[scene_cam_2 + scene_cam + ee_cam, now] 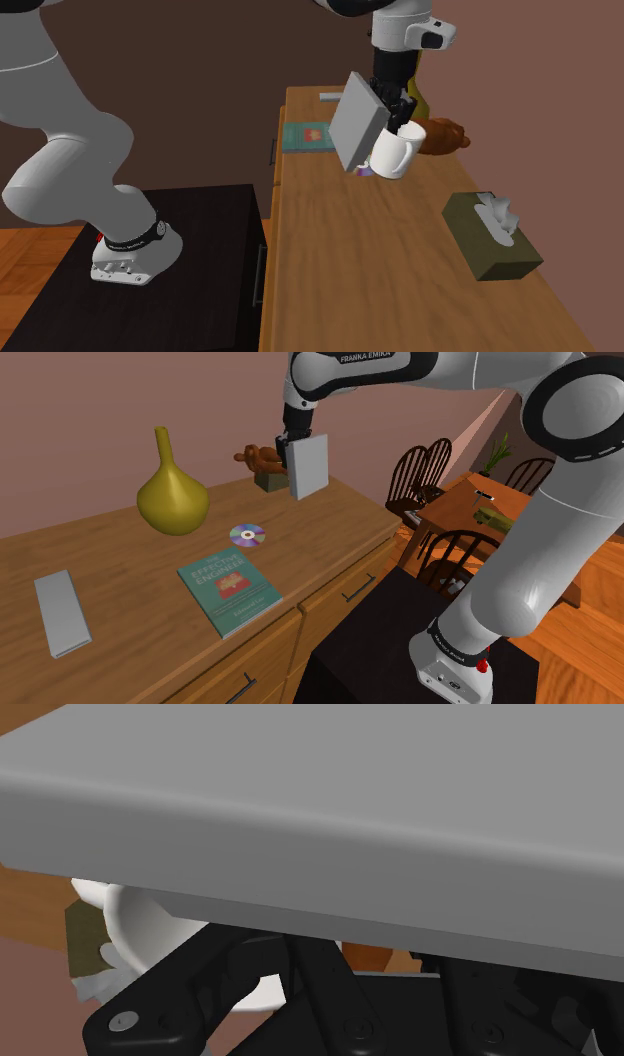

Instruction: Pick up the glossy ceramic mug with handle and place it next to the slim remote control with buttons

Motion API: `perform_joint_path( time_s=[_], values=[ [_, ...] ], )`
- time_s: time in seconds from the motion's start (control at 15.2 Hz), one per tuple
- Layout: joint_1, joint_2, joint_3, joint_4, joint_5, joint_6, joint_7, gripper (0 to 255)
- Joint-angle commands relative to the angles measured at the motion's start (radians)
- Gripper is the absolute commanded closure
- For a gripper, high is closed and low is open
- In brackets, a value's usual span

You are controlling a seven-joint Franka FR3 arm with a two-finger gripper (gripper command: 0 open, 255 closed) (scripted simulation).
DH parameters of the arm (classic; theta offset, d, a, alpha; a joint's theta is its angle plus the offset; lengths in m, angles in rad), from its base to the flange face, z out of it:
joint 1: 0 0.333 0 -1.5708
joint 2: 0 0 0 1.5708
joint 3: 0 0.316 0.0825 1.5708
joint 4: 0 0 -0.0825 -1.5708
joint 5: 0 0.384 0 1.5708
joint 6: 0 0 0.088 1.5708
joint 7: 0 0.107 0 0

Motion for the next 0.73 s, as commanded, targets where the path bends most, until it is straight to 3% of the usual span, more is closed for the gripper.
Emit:
perform_joint_path(
  time_s=[0.0,0.66],
  values=[
    [0.0,-0.007,0.0,0.022,0.001,-0.026,-0.001,255],
    [0.117,0.026,0.09,0.077,-0.03,-0.063,0.211,255]
  ],
)
